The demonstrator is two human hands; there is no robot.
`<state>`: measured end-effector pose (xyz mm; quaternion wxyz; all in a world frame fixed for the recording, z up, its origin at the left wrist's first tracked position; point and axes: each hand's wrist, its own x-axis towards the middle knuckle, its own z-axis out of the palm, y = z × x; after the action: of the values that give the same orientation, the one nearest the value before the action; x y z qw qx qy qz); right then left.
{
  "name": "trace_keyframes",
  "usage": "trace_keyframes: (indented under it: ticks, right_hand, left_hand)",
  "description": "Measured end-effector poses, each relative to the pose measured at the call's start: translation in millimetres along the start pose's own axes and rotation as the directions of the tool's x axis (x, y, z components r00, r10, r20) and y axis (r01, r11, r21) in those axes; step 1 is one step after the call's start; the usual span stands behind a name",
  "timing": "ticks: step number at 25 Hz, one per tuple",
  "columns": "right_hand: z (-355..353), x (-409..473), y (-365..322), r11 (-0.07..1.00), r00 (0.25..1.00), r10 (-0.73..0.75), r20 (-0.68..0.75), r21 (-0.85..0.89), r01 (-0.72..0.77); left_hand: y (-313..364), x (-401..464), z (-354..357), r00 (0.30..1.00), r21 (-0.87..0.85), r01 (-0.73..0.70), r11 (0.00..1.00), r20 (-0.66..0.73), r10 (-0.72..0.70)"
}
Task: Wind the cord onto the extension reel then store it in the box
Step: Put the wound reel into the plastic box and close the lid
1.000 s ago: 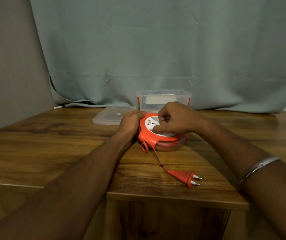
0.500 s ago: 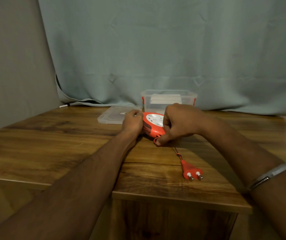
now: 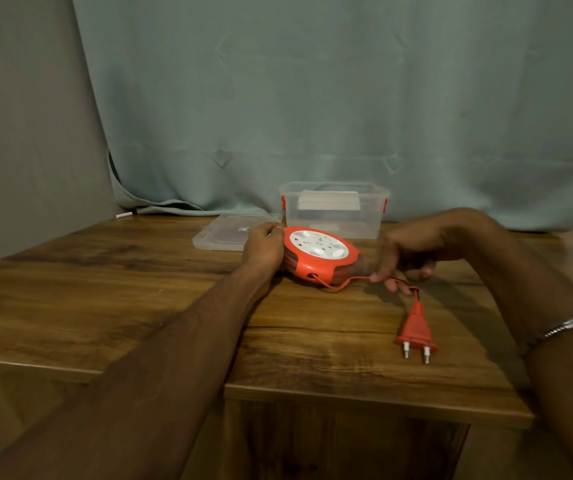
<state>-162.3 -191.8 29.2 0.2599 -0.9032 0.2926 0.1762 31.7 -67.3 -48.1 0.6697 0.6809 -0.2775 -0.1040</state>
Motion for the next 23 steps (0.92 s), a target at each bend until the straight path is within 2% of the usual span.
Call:
trace_keyframes:
  ticks: [2, 3, 5, 6, 7, 8, 9, 11, 15, 20, 23]
  right_hand:
    - [-3.6, -2.9, 8.4, 0.992, 0.994, 0.113, 0.001, -0.058, -0.113]
    - [-3.7, -2.7, 9.7, 0.988, 0.993, 0.113, -0.02, -0.1, -0.114]
    - [-3.6, 3.0, 9.1, 0.993, 0.977, -0.055, -0.206, -0.113, 0.032]
    - [-4.5, 7.3, 7.4, 0.98, 0.913, -0.197, -0.357, -0.106, 0.17]
    - [-5.5, 11.7, 4.9, 0.938, 0.799, -0.342, -0.494, -0.134, 0.319]
    - [-6.5, 16.2, 2.6, 0.887, 0.694, -0.451, -0.561, -0.193, 0.42]
    - [-5.8, 19.1, 0.1, 0.848, 0.642, -0.521, -0.563, -0.252, 0.467]
    - [-1.9, 23.5, -2.1, 0.824, 0.669, -0.565, -0.484, -0.29, 0.486]
    - [-3.1, 21.5, -0.8, 0.804, 0.703, -0.592, -0.394, -0.223, 0.552]
    - [0.8, 27.6, -3.5, 0.816, 0.768, -0.576, -0.281, -0.144, 0.559]
    - [1.7, 25.8, -4.5, 0.83, 0.787, -0.551, -0.28, -0.083, 0.552]
  left_hand:
    - [-0.8, 0.2, 0.2, 1.0, 0.016, 0.008, 1.0, 0.013, -0.008]
    - [-1.2, 0.6, -0.2, 1.0, 0.013, 0.009, 1.0, 0.022, -0.009]
    - [-2.2, 1.5, -0.3, 0.999, -0.012, 0.003, 1.0, 0.038, -0.003]
    - [-2.2, 0.8, 0.2, 0.998, -0.031, 0.0, 1.0, 0.057, 0.002]
    - [-1.7, -0.7, 0.9, 0.996, -0.042, -0.005, 0.999, 0.085, 0.008]
    - [-0.6, -3.0, 1.0, 0.993, -0.046, -0.013, 0.999, 0.118, 0.018]
    - [1.0, -5.5, 1.0, 0.988, -0.046, -0.018, 0.999, 0.153, 0.025]
    - [3.0, -8.2, 0.8, 0.977, -0.063, 0.0, 0.998, 0.212, 0.014]
    - [3.5, -9.9, -0.7, 0.957, -0.089, 0.045, 0.995, 0.289, -0.018]
    - [2.6, -8.3, -3.4, 0.921, -0.091, 0.065, 0.994, 0.388, -0.025]
    - [4.7, -10.0, -5.7, 0.913, -0.117, 0.103, 0.988, 0.405, -0.047]
